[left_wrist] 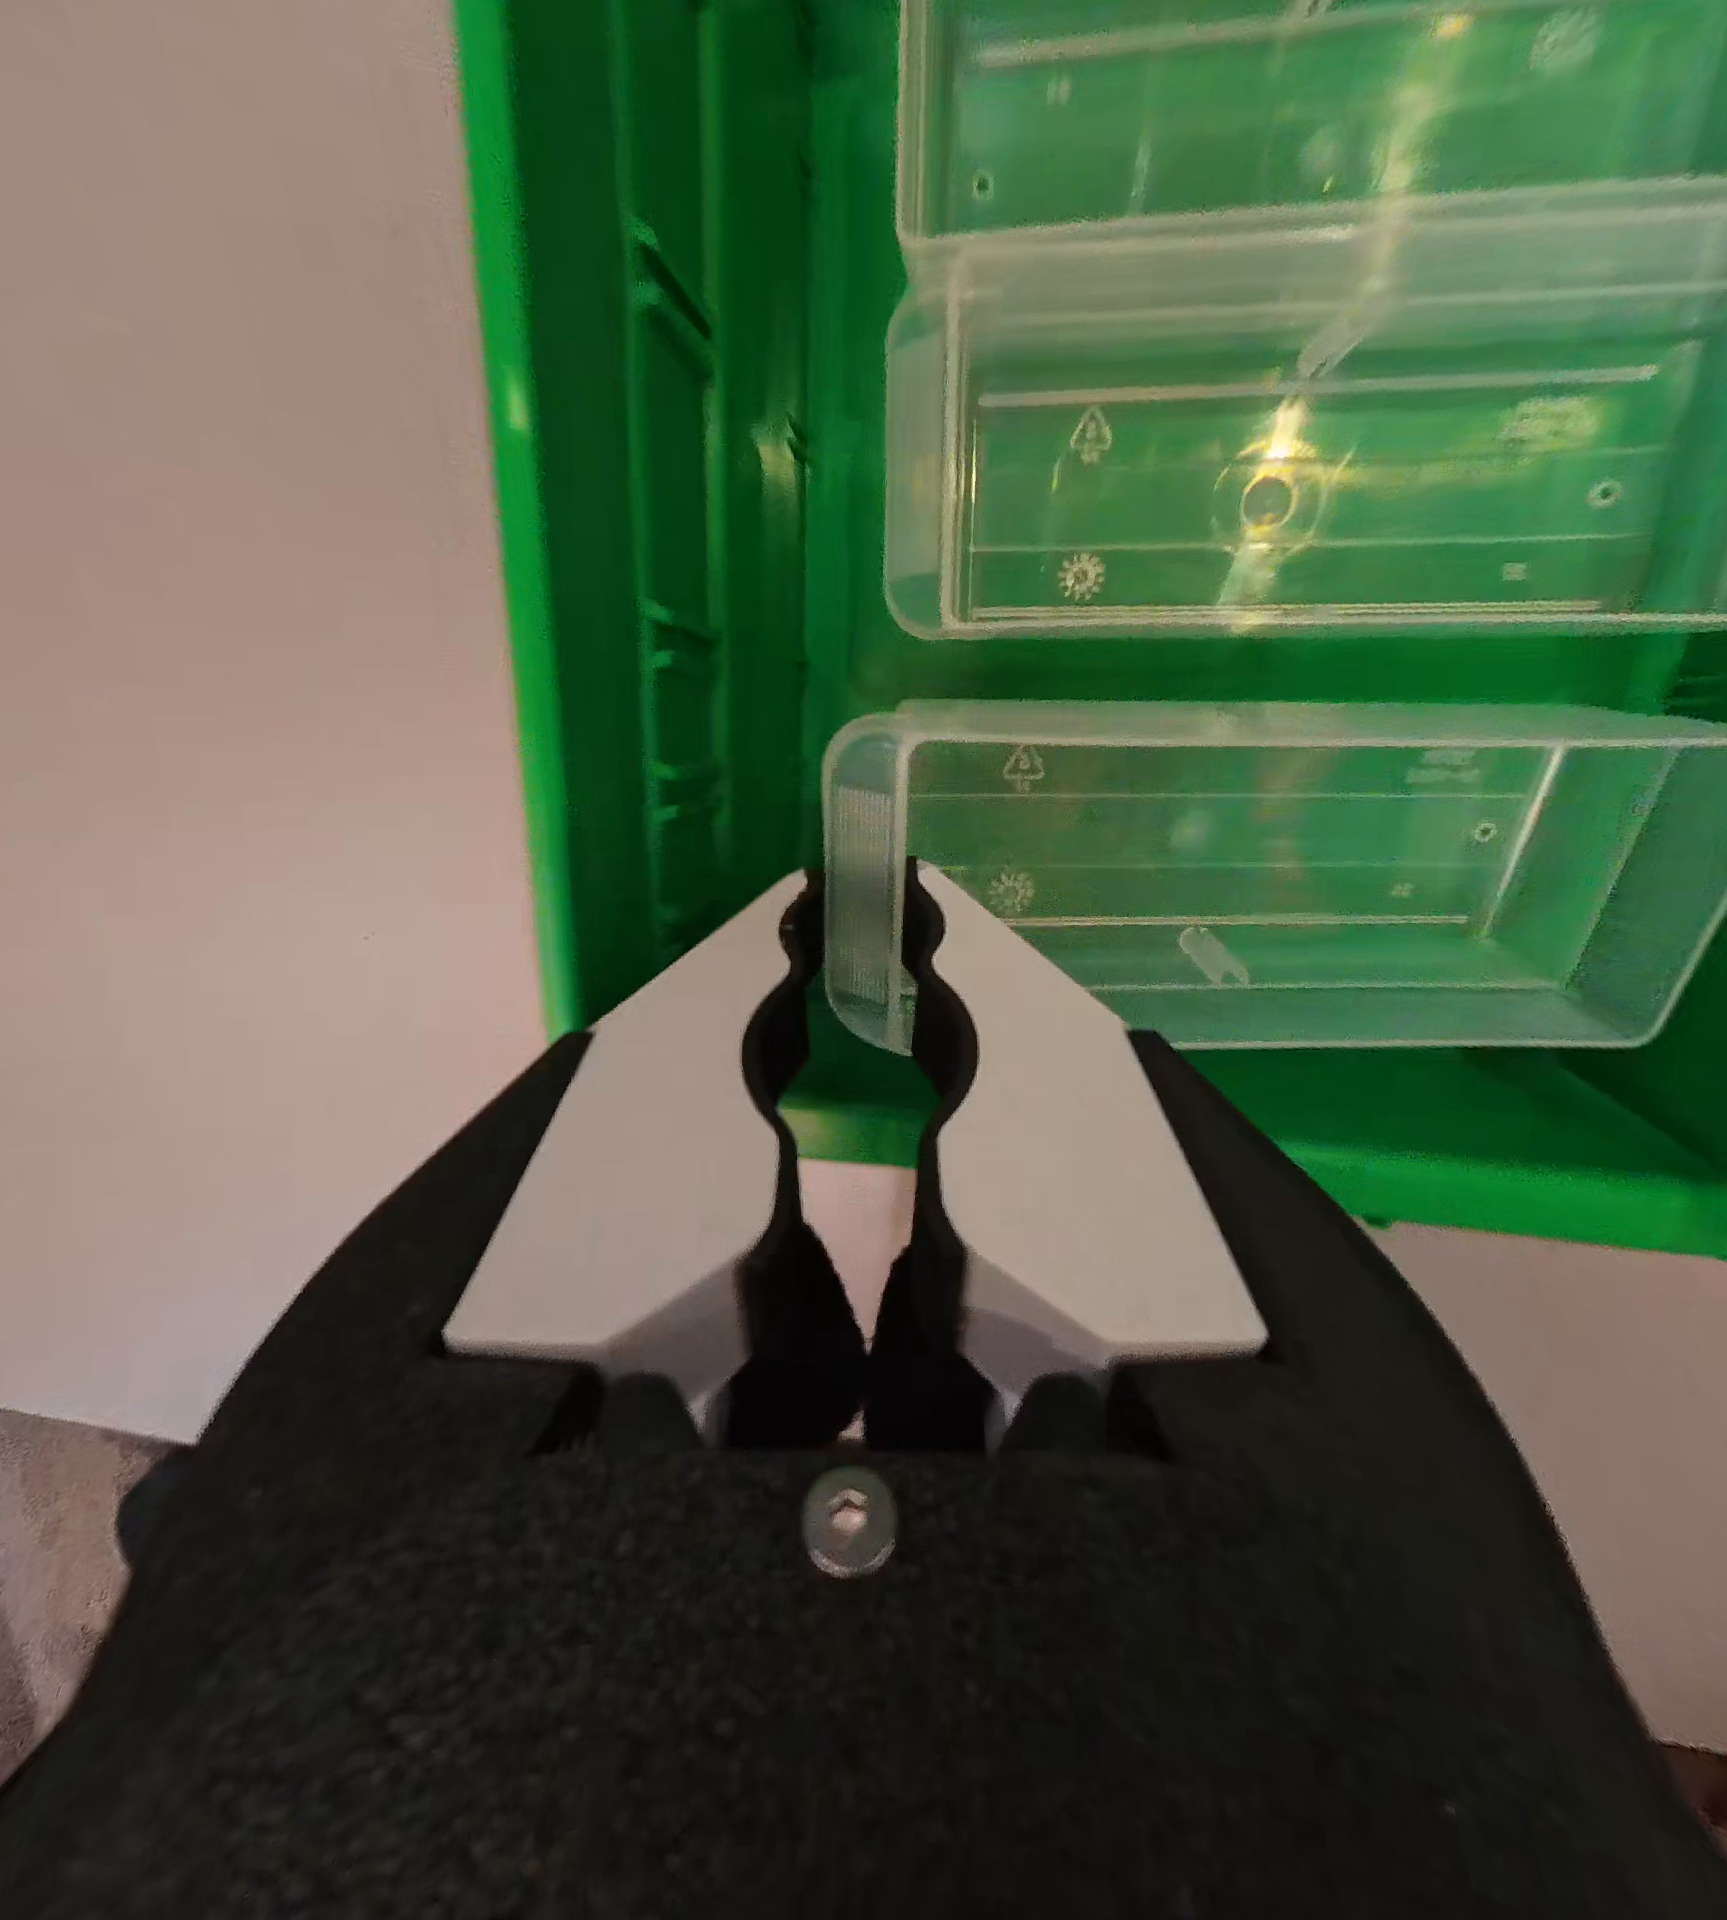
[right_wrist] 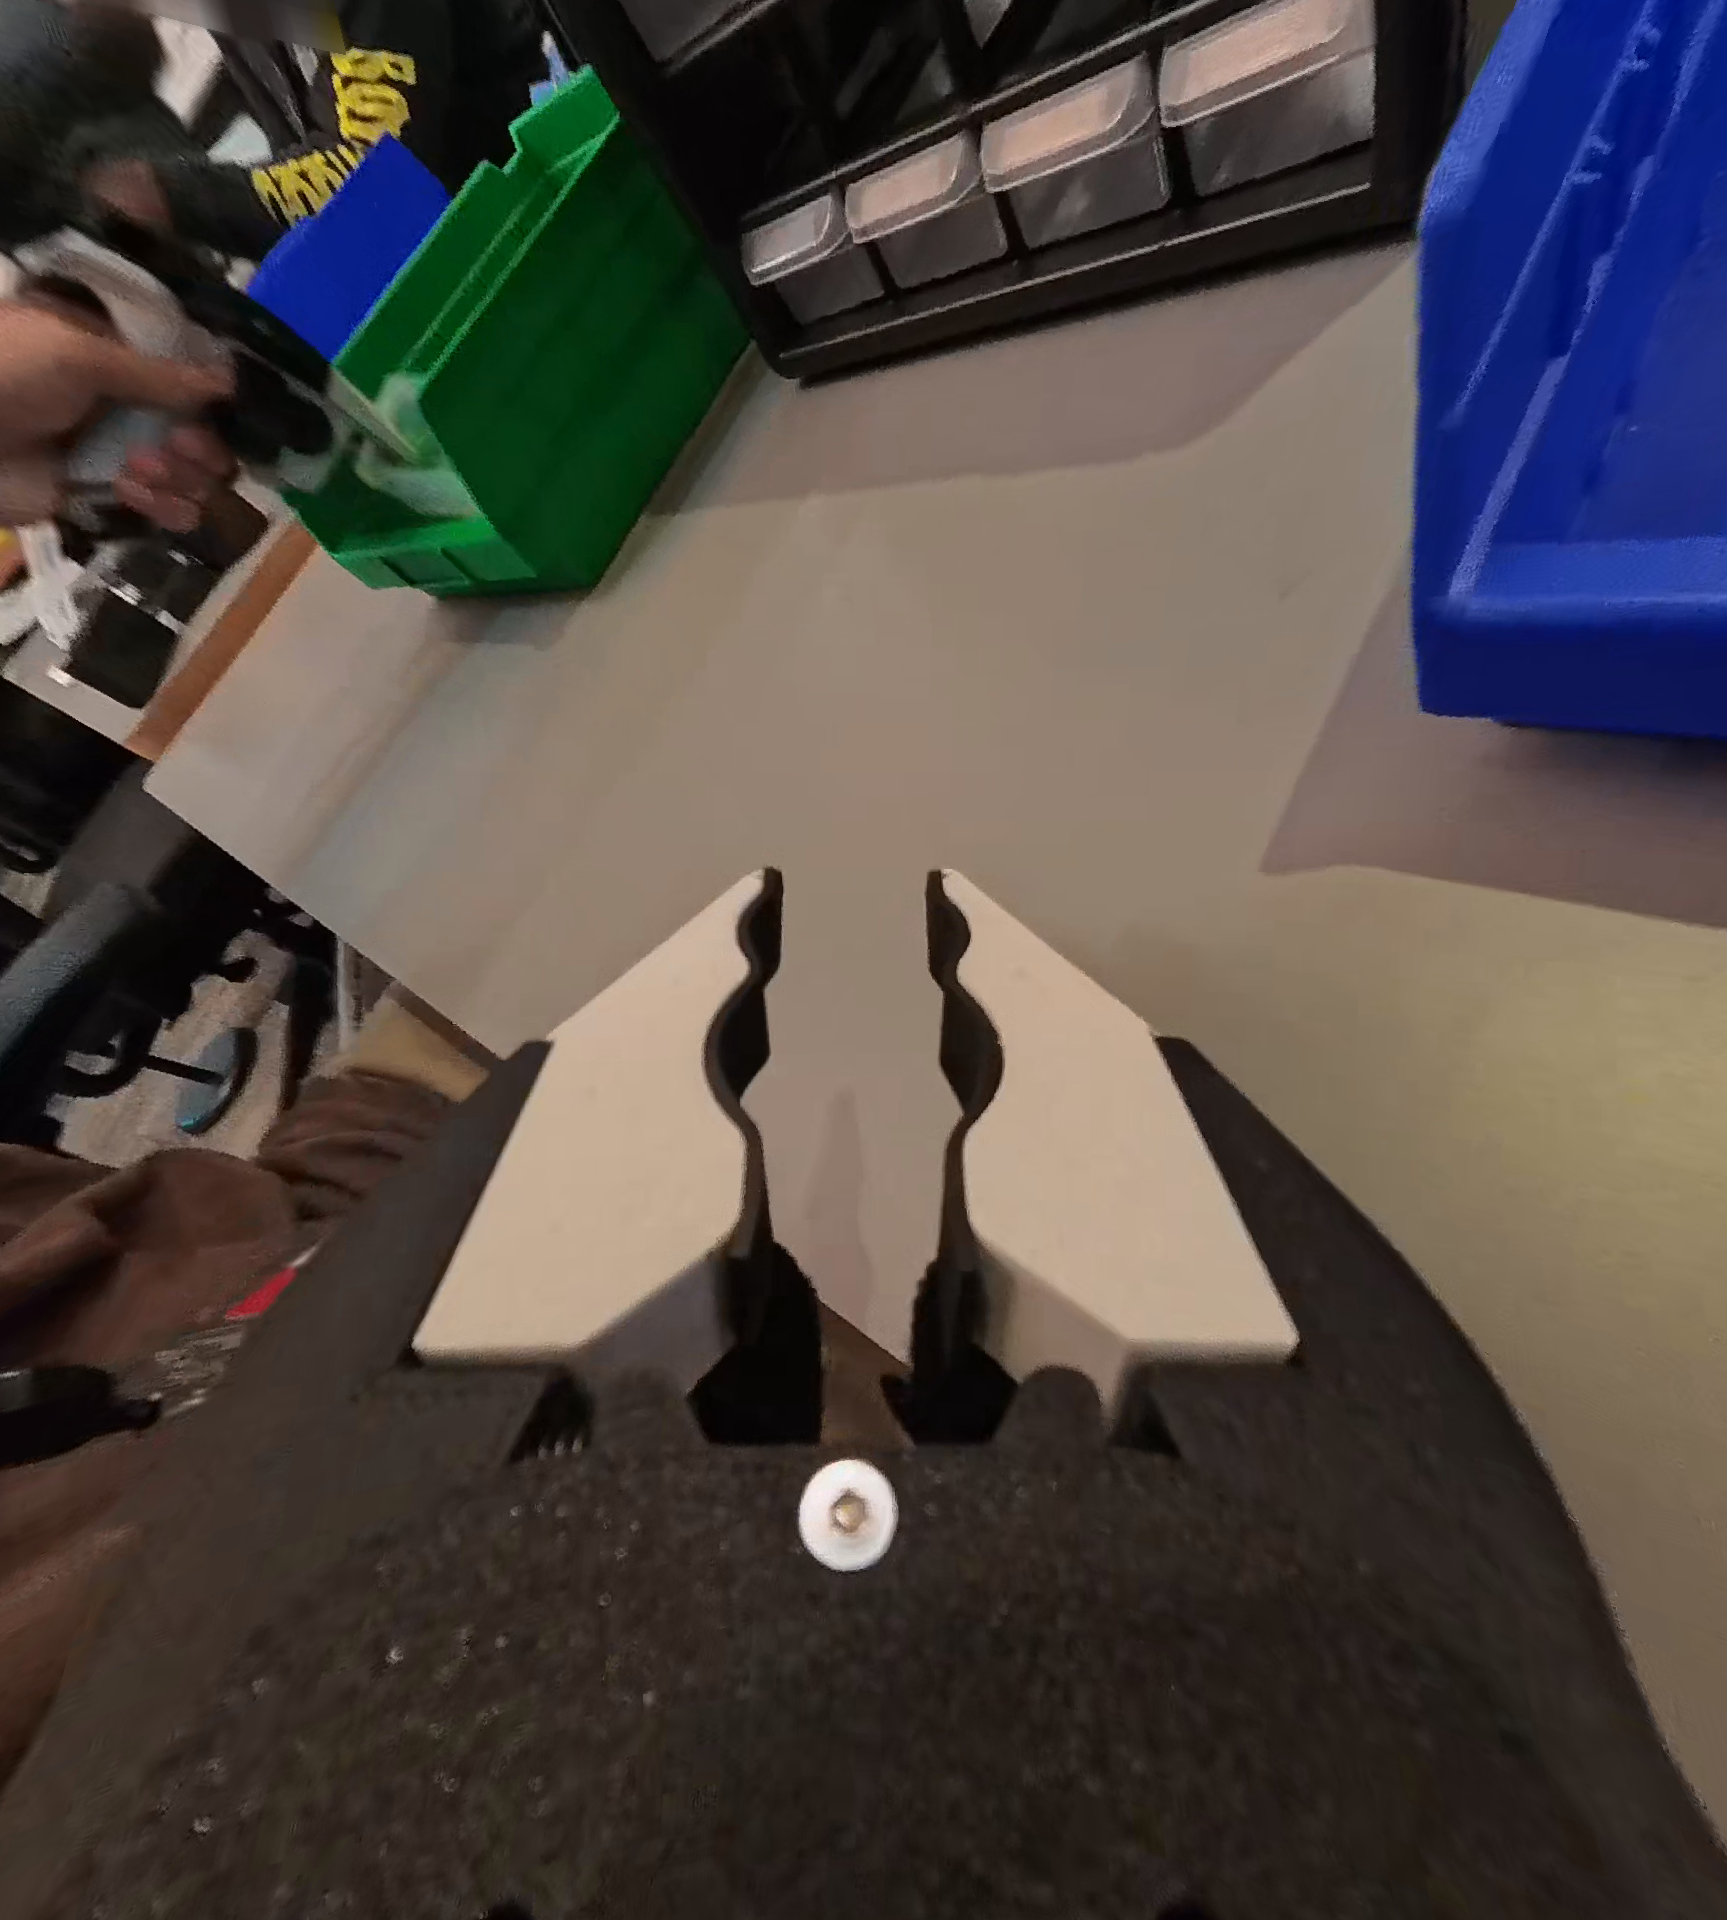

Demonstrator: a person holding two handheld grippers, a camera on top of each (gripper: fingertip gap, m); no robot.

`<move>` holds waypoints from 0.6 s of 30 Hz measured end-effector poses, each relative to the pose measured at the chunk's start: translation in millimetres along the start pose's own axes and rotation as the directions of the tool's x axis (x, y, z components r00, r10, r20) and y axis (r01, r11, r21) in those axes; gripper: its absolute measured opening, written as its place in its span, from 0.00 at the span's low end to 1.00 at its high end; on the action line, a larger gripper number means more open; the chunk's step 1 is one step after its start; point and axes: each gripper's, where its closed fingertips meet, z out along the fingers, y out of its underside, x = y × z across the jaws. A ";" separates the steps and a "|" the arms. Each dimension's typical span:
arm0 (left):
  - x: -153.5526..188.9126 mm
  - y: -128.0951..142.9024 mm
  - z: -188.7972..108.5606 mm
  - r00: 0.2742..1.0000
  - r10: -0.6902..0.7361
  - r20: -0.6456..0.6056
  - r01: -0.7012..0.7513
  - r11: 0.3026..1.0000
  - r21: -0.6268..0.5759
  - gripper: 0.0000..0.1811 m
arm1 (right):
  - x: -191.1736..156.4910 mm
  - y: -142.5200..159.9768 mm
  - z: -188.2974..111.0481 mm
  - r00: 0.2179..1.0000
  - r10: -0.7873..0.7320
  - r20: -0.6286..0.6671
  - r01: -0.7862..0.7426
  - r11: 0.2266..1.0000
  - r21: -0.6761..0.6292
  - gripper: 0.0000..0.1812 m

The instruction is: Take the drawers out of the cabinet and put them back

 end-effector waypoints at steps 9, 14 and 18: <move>24.6 9.0 -105.2 0.974 -0.033 -0.224 0.094 0.959 0.266 0.07 | -2.8 2.8 1.8 0.994 -0.088 -0.060 0.087 0.996 -0.017 0.17; 126.7 75.5 -117.8 0.876 0.115 -0.468 -0.020 0.979 0.204 0.07 | -4.2 7.1 5.6 0.989 -0.126 -0.079 0.123 0.991 -0.046 0.17; 197.6 125.4 -97.8 0.810 0.183 -0.558 -0.132 0.983 0.131 0.07 | -7.6 8.5 7.8 0.987 -0.140 -0.077 0.135 0.989 -0.057 0.17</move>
